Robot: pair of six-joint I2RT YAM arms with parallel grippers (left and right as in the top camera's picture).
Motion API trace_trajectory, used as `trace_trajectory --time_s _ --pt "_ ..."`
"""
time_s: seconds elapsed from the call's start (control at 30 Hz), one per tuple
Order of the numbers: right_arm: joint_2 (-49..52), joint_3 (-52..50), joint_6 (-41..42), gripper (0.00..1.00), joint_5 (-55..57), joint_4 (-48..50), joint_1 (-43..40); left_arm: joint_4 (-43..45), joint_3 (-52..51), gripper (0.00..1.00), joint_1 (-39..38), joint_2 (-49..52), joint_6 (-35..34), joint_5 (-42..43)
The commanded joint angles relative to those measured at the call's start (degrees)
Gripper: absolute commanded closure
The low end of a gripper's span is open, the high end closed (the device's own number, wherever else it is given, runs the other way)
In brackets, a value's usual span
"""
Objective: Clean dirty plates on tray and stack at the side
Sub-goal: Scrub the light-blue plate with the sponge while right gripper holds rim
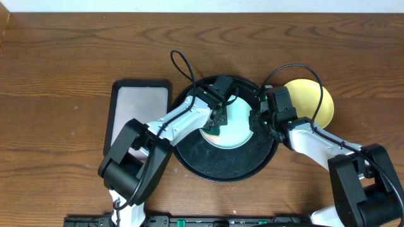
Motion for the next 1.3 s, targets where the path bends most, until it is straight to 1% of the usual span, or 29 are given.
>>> trace_trajectory --time_s 0.0,0.07,0.17,0.33,0.43,0.6,0.67,0.7,0.73,0.87,1.03,1.17,1.27 --pt "0.28 0.17 0.5 0.95 -0.26 0.11 0.83 2.91 -1.88 0.92 0.11 6.47 4.02 10.86" --pt "0.28 0.17 0.5 0.93 -0.26 0.11 0.83 4.63 -1.86 0.92 0.11 6.73 6.6 17.59" --pt "0.28 0.17 0.52 0.92 -0.26 0.11 0.83 5.44 -1.57 0.92 0.2 6.25 8.2 23.5" --pt "0.28 0.17 0.5 0.92 -0.26 0.11 0.83 5.42 -0.72 0.92 0.83 2.47 9.03 24.22" --pt "0.28 0.17 0.52 0.92 -0.26 0.13 0.83 5.42 -0.55 0.93 1.46 -2.82 9.25 23.89" --pt "0.28 0.17 0.52 0.91 -0.26 0.13 0.83 5.05 -0.55 0.93 1.51 -11.61 9.22 18.97" --pt "0.28 0.2 0.52 0.9 -0.28 0.13 0.83 4.33 -0.55 0.92 1.51 -14.01 9.25 15.34" --pt "0.28 0.2 0.52 0.9 -0.28 0.15 0.83 3.43 -0.57 0.92 1.51 -15.21 9.22 11.54" --pt "0.28 0.17 0.52 0.9 -0.26 0.15 0.83 3.06 -0.57 0.92 1.51 -15.37 9.22 9.88" --pt "0.28 0.17 0.52 0.9 -0.26 0.17 0.83 2.6 -1.09 0.92 1.51 -14.1 9.22 6.54" --pt "0.28 0.17 0.52 0.9 -0.26 0.17 0.83 2.64 -1.64 0.92 1.53 -9.77 9.16 4.72" --pt "0.28 0.17 0.52 0.89 -0.26 0.17 0.83 3.26 -1.64 0.92 1.53 -5.9 8.59 1.11" --pt "0.28 0.2 0.52 0.9 -0.26 0.17 0.83 3.48 -1.64 0.92 1.84 -3.67 6.62 -1.53"
